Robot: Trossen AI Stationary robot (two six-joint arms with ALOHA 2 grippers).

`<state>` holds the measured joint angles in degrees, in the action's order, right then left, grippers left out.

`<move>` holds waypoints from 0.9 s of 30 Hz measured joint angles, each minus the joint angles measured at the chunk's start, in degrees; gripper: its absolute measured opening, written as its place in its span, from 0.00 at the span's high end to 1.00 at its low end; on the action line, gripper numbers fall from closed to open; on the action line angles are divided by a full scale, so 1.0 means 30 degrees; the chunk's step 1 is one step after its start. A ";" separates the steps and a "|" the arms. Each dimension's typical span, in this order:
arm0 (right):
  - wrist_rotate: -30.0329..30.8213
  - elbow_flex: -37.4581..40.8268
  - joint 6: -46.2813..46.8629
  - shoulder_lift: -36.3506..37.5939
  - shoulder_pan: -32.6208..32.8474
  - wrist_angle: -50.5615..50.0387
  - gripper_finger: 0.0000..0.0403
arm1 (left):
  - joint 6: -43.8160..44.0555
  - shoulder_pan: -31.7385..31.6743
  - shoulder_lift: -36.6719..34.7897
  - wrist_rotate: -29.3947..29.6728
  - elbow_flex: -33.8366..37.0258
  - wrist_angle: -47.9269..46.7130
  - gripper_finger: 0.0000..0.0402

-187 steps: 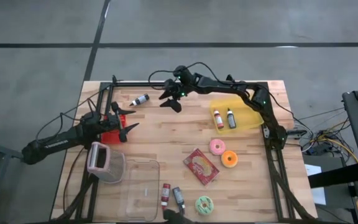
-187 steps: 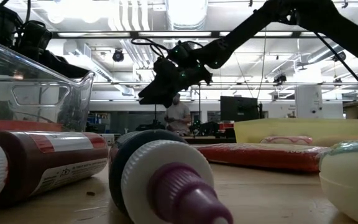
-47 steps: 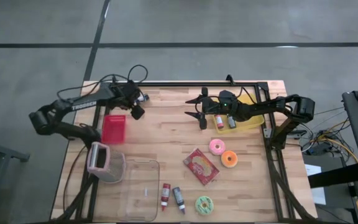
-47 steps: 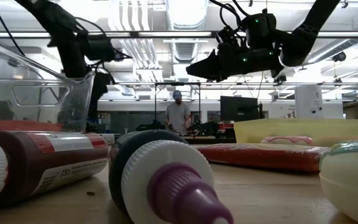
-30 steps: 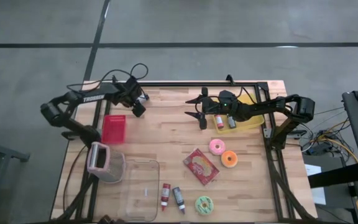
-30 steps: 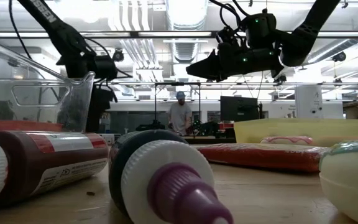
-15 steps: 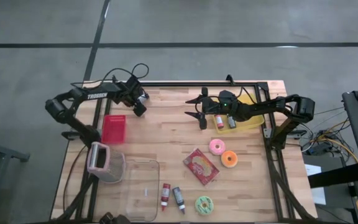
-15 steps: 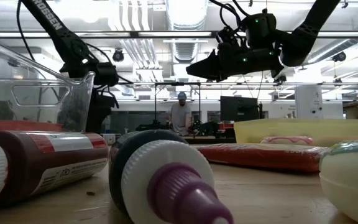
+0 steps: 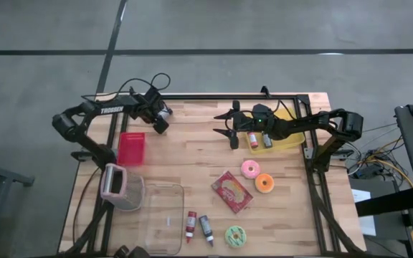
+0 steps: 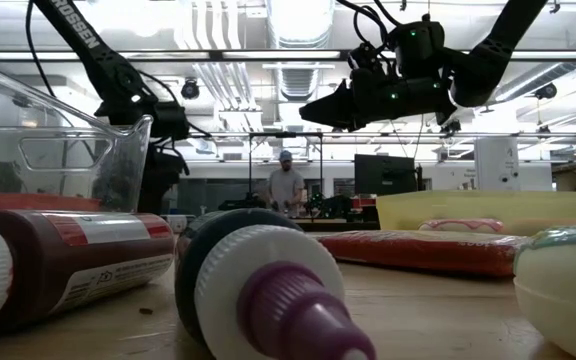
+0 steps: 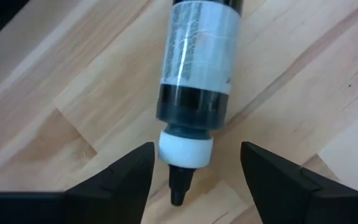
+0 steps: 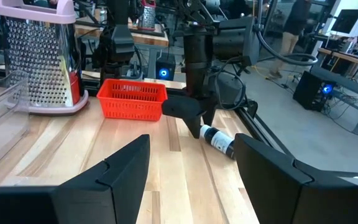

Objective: Pick & Place Food Item
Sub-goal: Put the black food coloring bottle into the yellow bin

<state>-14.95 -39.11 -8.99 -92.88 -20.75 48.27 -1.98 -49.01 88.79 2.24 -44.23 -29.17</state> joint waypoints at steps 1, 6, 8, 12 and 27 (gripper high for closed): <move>-0.0002 0.0000 0.0000 0.0000 0.0000 0.0000 0.43 | 0.0013 0.0000 0.0000 -0.0114 0.0000 0.0007 0.44; -0.0002 0.0000 0.0000 0.0000 -0.0005 0.0000 0.43 | 0.0016 0.0000 0.0000 -0.0190 0.0000 0.0000 0.55; 0.0002 0.0000 0.0000 0.0000 -0.0003 0.0000 0.43 | 0.0016 0.0000 0.0000 -0.0190 0.0000 0.0000 0.58; 0.0005 0.0000 0.0000 0.0000 -0.0007 0.0000 0.43 | 0.0016 0.0000 0.0000 -0.0202 0.0000 0.0000 0.64; 0.0004 0.0000 0.0000 0.0000 -0.0003 0.0000 0.43 | 0.0088 0.0000 0.0000 -0.0482 0.0000 0.0007 0.71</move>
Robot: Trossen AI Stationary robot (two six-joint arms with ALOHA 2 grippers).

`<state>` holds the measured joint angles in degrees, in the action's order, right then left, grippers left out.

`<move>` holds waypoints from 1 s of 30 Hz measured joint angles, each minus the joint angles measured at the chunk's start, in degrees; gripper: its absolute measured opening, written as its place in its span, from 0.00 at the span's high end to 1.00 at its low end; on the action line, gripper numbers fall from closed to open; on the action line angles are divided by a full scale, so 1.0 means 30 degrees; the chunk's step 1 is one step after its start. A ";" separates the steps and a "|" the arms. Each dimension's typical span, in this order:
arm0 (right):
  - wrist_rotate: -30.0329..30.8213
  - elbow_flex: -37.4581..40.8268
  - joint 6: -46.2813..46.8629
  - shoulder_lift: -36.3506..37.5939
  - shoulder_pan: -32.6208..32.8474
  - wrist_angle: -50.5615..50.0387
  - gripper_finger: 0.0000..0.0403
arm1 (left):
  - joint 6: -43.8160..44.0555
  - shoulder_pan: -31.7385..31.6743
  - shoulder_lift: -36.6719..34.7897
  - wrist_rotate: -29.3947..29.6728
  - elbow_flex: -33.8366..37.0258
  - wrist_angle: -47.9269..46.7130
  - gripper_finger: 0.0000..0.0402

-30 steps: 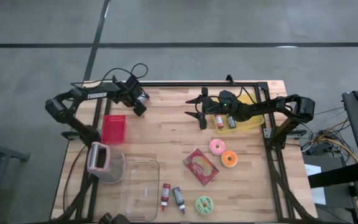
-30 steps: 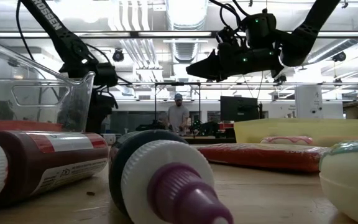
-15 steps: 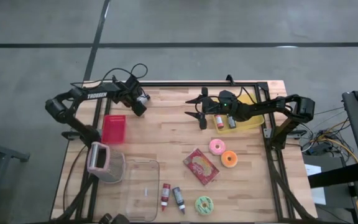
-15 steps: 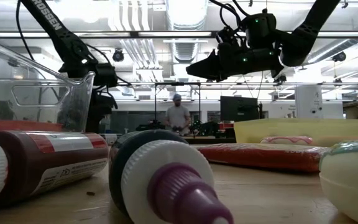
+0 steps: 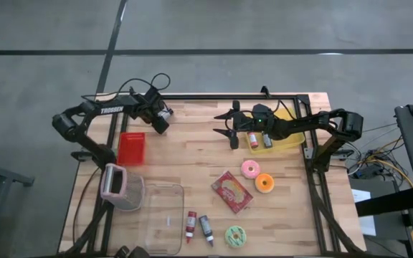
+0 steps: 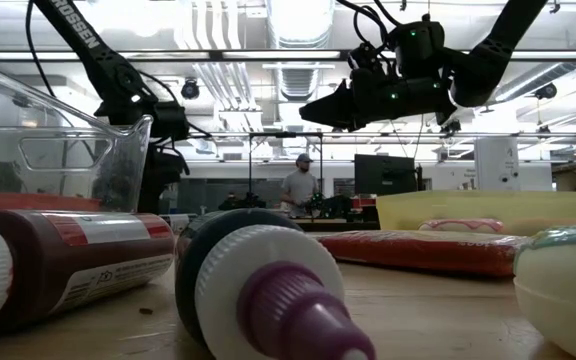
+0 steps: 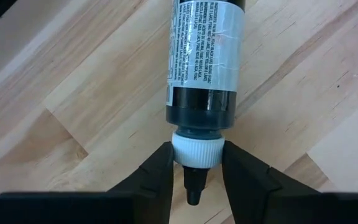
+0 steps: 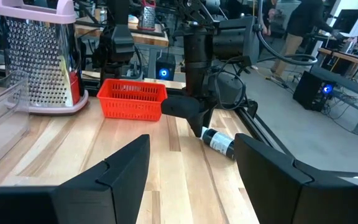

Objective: Pick & Place Food Item
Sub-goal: Put the black food coloring bottle into the yellow bin

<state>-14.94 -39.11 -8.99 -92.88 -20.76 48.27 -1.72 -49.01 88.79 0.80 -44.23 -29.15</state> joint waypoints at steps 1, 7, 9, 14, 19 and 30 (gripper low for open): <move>-0.0004 0.0000 0.0000 0.0000 0.0003 0.0000 0.43 | 0.0007 0.0000 0.0000 -0.0004 0.0000 0.0000 0.72; 0.0001 0.0000 0.0000 0.0000 0.0000 0.0000 0.43 | 0.0059 0.0000 -0.0330 -0.0441 0.0000 -0.0020 0.72; 0.0000 0.0000 0.0000 0.0000 0.0000 0.0000 0.43 | 0.0051 0.0000 -0.0605 -0.0641 0.0000 -0.0022 0.72; -0.0004 0.0000 0.0000 0.0000 -0.0004 0.0000 0.43 | 0.0039 0.0000 -0.1467 -0.0988 0.0000 -0.0015 0.72; -0.0004 0.0000 0.0000 0.0000 -0.0002 0.0000 0.43 | 0.0058 0.0007 -0.2616 -0.1970 0.0000 -0.0029 0.72; 0.0000 0.0000 0.0000 0.0000 -0.0001 0.0000 0.43 | 0.0533 0.1025 -0.6109 -0.5155 0.0114 0.1469 0.72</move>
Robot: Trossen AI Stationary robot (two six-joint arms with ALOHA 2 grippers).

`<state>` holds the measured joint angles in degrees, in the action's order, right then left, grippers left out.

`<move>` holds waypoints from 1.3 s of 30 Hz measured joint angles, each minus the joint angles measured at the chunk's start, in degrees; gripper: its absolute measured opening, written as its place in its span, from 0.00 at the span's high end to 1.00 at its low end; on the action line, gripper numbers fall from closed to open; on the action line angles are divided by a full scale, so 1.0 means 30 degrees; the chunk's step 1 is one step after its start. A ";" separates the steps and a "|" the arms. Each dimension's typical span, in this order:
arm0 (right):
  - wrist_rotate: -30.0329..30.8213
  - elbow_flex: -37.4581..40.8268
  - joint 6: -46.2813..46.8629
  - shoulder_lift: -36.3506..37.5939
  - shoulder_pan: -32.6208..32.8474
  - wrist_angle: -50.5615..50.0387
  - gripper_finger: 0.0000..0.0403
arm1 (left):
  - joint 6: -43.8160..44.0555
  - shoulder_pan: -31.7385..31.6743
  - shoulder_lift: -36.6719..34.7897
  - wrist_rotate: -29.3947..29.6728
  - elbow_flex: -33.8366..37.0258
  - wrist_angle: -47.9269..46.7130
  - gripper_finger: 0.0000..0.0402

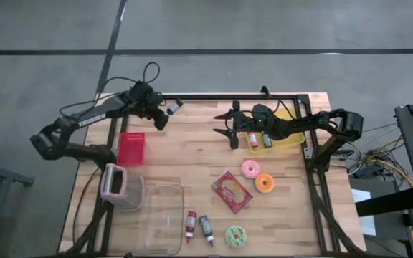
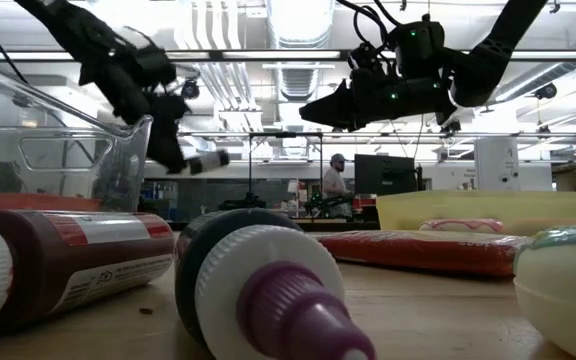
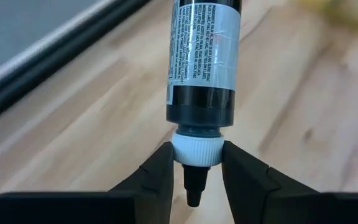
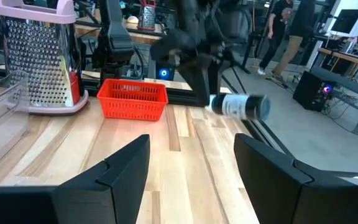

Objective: Pick & Place Food Item
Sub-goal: Put the black food coloring bottle into the yellow bin

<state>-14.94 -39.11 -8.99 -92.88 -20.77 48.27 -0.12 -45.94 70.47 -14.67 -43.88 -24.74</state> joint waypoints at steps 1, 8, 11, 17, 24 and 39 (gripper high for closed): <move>0.0001 0.0000 0.0000 0.0000 0.0004 0.0000 0.43 | 0.0038 0.0330 -0.0295 -0.0003 0.0017 0.0328 0.72; 0.0001 0.0000 0.0000 0.0000 0.0004 0.0000 0.43 | 0.0489 0.3408 -0.1509 0.1464 0.0031 0.3128 0.72; 0.0001 0.0000 0.0000 0.0000 0.0004 0.0000 0.43 | 0.0534 0.4905 -0.1499 0.2560 0.0035 0.4541 0.72; 0.0001 0.0000 0.0000 0.0000 0.0004 0.0000 0.43 | 0.0480 0.7245 -0.0785 0.4300 0.0046 0.6667 0.72; -0.0001 0.0000 0.0000 0.0000 0.0004 0.0007 0.43 | 0.0523 0.9100 0.0844 0.4425 0.0061 0.7922 0.72; 0.0001 0.0000 0.0000 0.0000 0.0004 0.0000 0.43 | -0.2104 1.0625 0.2175 0.5909 0.0075 1.0296 0.72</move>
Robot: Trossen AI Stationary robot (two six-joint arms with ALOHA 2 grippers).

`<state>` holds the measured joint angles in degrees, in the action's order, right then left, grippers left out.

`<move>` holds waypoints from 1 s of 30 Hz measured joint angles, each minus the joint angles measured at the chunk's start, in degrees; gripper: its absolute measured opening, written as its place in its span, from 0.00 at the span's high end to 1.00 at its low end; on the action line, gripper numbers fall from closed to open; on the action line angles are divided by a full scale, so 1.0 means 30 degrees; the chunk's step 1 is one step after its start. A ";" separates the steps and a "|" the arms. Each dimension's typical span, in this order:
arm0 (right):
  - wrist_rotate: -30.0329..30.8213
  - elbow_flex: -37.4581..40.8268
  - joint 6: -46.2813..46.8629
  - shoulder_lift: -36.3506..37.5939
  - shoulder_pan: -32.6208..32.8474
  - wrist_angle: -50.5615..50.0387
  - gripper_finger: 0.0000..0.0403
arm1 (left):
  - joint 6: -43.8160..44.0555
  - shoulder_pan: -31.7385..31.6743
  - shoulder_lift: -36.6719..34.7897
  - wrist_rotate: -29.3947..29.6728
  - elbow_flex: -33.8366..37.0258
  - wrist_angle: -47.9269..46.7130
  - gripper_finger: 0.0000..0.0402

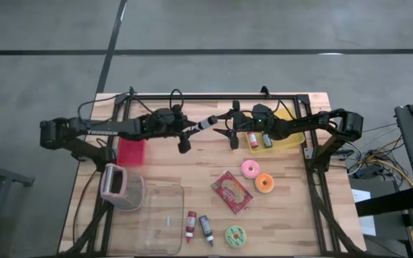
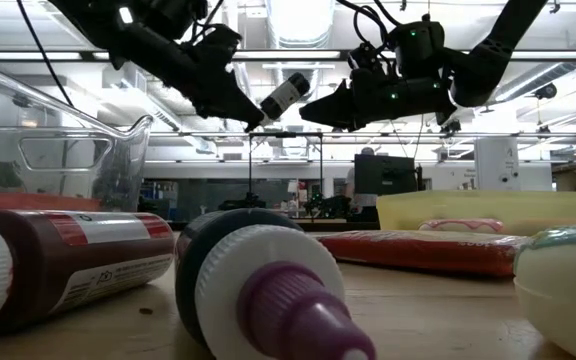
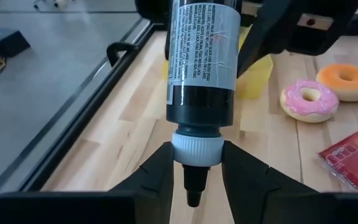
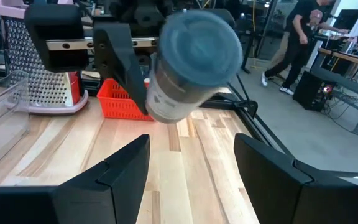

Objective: Pick & Place Food Item
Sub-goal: Put the black food coloring bottle into the yellow bin

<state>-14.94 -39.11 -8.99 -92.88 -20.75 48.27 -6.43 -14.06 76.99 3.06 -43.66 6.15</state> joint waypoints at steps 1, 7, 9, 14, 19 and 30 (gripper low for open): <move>-0.0004 0.0000 0.0000 0.0000 -0.0003 0.0000 0.43 | -0.0098 0.0000 0.0000 -0.0091 0.0000 0.0009 0.72; -0.0001 0.0000 0.0000 0.0000 0.0000 0.0003 0.43 | 0.0341 0.0000 0.0000 -0.0156 0.0000 -0.0048 0.72; -0.0001 0.0000 0.0000 0.0000 -0.0006 0.0006 0.43 | 0.0506 0.0000 0.0000 -0.0161 0.0000 -0.0114 0.72; -0.0006 0.0000 0.0000 0.0000 0.0000 0.0002 0.43 | -0.0468 0.0007 0.0000 -0.0163 0.0000 0.0038 0.72; 0.0000 0.0000 0.0000 0.0000 0.0000 0.0000 0.43 | -0.0710 0.0103 0.0003 -0.0163 0.0000 0.0444 0.72; 0.0000 0.0000 0.0000 0.0000 0.0000 0.0001 0.43 | -0.0787 0.0408 0.0000 -0.0390 0.0000 0.0665 0.70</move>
<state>-14.94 -39.11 -8.99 -92.88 -20.75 48.27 -8.79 -12.84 76.99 1.89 -43.66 8.14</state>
